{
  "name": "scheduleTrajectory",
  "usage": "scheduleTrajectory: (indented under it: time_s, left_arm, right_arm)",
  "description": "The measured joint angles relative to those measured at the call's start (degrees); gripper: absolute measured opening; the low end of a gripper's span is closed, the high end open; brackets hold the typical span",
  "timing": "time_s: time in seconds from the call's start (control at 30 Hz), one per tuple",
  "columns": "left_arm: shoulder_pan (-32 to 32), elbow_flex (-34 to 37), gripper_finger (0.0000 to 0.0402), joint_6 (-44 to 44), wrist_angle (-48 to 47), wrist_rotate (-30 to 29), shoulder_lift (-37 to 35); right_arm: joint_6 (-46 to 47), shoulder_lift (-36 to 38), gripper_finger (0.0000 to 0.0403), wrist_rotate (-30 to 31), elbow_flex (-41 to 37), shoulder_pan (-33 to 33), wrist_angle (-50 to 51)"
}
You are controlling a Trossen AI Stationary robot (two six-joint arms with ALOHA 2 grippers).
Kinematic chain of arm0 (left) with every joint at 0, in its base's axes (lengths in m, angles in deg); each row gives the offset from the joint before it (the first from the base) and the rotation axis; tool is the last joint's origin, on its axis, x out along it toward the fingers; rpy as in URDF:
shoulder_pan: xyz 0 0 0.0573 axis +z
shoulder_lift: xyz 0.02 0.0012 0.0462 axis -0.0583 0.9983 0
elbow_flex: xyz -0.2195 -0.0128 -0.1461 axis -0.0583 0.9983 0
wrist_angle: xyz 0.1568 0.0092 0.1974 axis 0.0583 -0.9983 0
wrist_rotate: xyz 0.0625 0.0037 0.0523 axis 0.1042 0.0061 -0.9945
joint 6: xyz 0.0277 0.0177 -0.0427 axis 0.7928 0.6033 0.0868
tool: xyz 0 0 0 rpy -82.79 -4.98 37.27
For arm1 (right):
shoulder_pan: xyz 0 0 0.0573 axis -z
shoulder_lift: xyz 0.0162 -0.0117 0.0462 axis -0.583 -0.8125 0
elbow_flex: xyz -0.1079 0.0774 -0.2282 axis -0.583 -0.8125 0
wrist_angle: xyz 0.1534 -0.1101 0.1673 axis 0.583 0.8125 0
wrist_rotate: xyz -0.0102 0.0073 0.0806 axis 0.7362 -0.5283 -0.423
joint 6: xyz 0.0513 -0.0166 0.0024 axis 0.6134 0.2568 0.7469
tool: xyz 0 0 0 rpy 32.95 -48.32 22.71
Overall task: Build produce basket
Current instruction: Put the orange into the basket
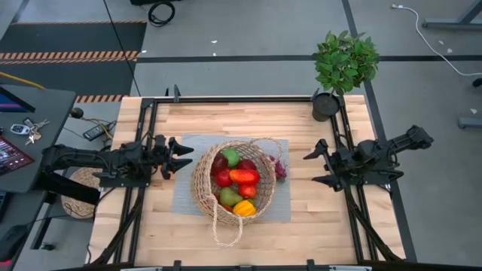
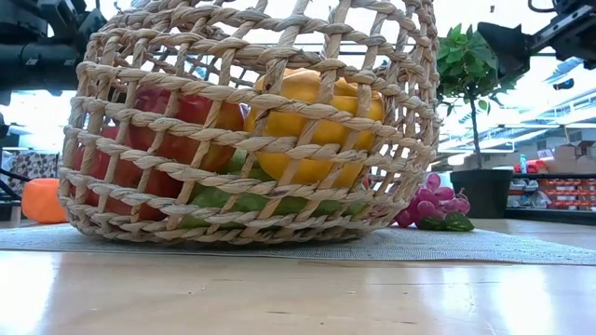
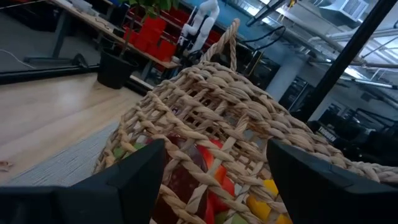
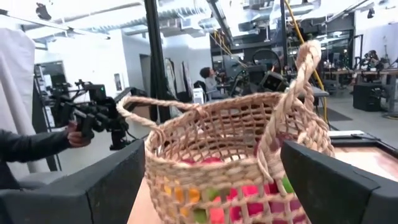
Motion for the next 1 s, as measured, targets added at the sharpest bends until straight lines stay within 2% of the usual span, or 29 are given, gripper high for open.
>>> scheduleTrajectory:
  time_s: [0.23,0.5,0.57,0.67,0.8,1.0]
  left_arm:
    - [0.0,-0.02,0.0286,-1.17,0.3,-0.3,0.02]
    - [0.0,0.0,0.0286,-2.95,-2.53,-1.55,0.02]
    - [0.0,-0.12,0.0286,-3.59,-4.06,-1.52,0.02]
    - [0.0,-4.34,0.0286,-1.06,-14.71,-1.55,0.15]
    - [0.43,-13.32,0.0286,2.78,-31.38,-3.26,1.7]
    - [0.5,-24.6,0.0284,5.35,-52.48,-6.97,6.77]
  right_arm:
    - [-0.58,8.67,0.0377,-0.1,-0.06,0.0,10.6]
    - [0.97,8.24,0.0374,0.22,-0.04,0.0,14.33]
    - [2.6,8.14,0.0371,2.0,-0.04,0.0,15.39]
    - [5.11,7.92,0.0368,4.88,-0.04,0.0,16.31]
    - [8.27,7.79,0.0369,4.3,-0.04,0.0,16.5]
    - [7.96,7.79,0.037,3.9,-0.04,0.0,16.33]
